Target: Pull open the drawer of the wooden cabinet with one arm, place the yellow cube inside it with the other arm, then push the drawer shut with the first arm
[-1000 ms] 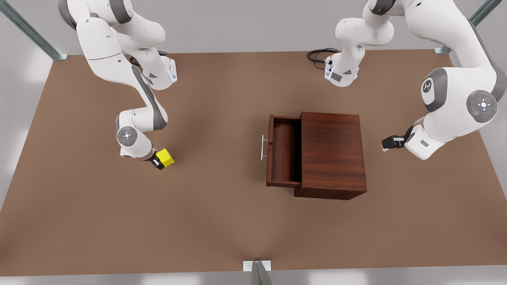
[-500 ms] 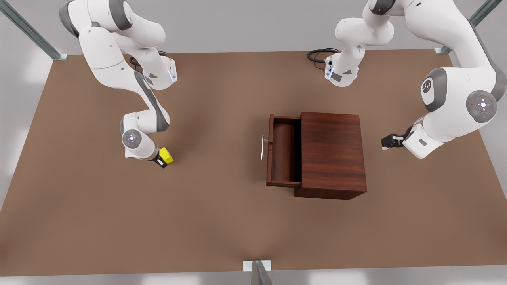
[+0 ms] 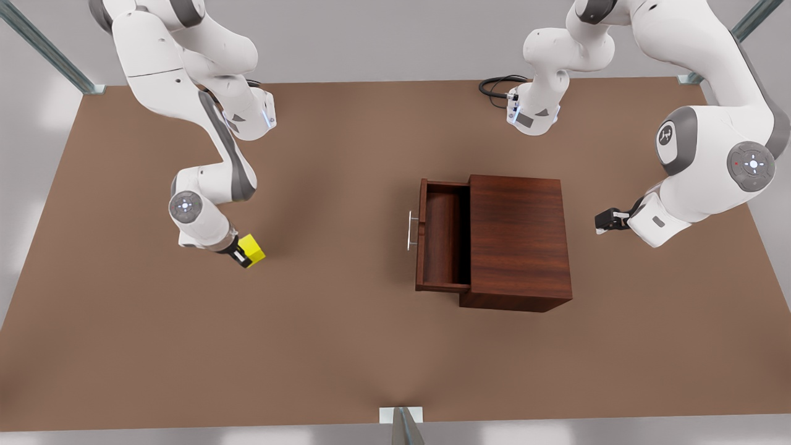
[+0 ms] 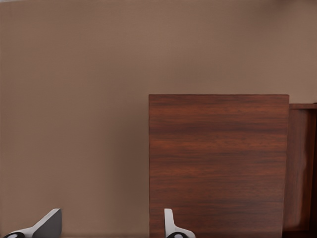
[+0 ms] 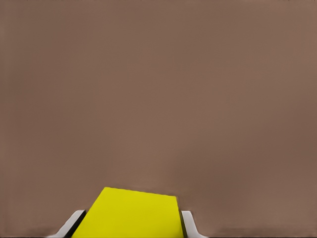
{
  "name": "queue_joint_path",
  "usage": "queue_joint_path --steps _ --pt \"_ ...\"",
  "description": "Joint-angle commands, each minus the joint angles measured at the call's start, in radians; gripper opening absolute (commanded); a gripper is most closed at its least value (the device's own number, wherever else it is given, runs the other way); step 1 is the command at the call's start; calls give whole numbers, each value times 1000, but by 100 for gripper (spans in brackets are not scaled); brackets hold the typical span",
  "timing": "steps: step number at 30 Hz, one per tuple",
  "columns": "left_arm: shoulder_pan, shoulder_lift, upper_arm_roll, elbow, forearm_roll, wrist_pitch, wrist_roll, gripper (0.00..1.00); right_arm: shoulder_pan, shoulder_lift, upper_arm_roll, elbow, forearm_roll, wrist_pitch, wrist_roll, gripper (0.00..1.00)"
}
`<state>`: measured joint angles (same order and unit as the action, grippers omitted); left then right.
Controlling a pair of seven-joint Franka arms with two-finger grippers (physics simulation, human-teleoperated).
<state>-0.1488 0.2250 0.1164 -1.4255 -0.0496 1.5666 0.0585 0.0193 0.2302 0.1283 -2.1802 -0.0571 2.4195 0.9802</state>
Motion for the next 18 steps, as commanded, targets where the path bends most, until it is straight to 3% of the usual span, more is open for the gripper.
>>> queue_joint_path --steps 1,9,18 --pt "0 -1 0 0 1 1 24 100 1 -3 5 45 25 -181 57 52" --pt "0 -1 -1 0 2 1 24 100 51 8 60 367 137 -491 314 52" --pt "0 -1 -1 0 2 1 24 100 271 116 63 588 174 -530 808 52"
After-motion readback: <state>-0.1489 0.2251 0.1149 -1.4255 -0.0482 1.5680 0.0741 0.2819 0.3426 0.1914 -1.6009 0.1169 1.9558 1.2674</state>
